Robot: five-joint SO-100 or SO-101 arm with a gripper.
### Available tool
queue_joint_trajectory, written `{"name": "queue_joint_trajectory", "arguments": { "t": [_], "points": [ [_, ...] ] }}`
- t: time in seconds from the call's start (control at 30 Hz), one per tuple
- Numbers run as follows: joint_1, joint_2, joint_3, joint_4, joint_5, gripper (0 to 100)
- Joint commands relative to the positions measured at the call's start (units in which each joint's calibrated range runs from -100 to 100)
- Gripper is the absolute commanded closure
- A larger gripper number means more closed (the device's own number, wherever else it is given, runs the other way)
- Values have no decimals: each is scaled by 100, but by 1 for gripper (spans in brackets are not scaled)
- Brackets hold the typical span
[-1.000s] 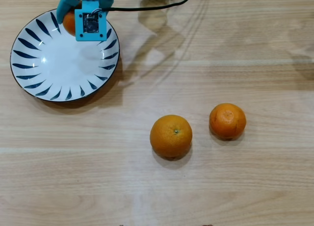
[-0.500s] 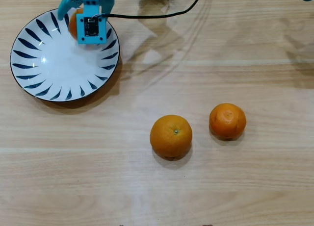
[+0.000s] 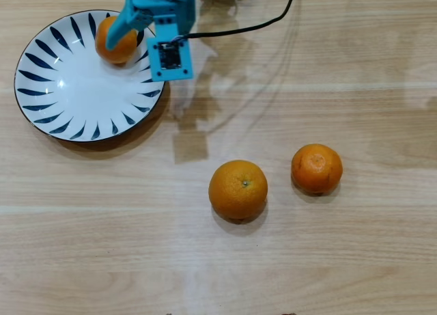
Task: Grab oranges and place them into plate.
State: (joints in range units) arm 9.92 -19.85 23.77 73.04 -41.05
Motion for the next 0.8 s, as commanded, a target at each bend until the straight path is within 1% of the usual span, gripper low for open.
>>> {"name": "queue_joint_trajectory", "arguments": {
  "t": [0.0, 0.07, 0.13, 0.37, 0.4, 0.57, 0.67, 0.7, 0.77],
  "points": [
    [-1492, 91, -824, -46, -787, 57],
    [-1992, 370, -1096, -63, -1112, 57],
    [-2379, 734, -1440, -209, -1305, 57],
    [-3250, 1850, -2255, -1060, -1655, 57],
    [-3419, 2078, -2300, -1421, -1739, 57],
    [-3774, 2492, -2246, -2427, -1890, 57],
    [-3919, 2686, -2246, -2908, -1906, 57],
    [-4000, 2839, -2246, -3252, -1932, 57],
    [-4040, 3033, -2246, -3604, -1953, 57]
  ]
}}
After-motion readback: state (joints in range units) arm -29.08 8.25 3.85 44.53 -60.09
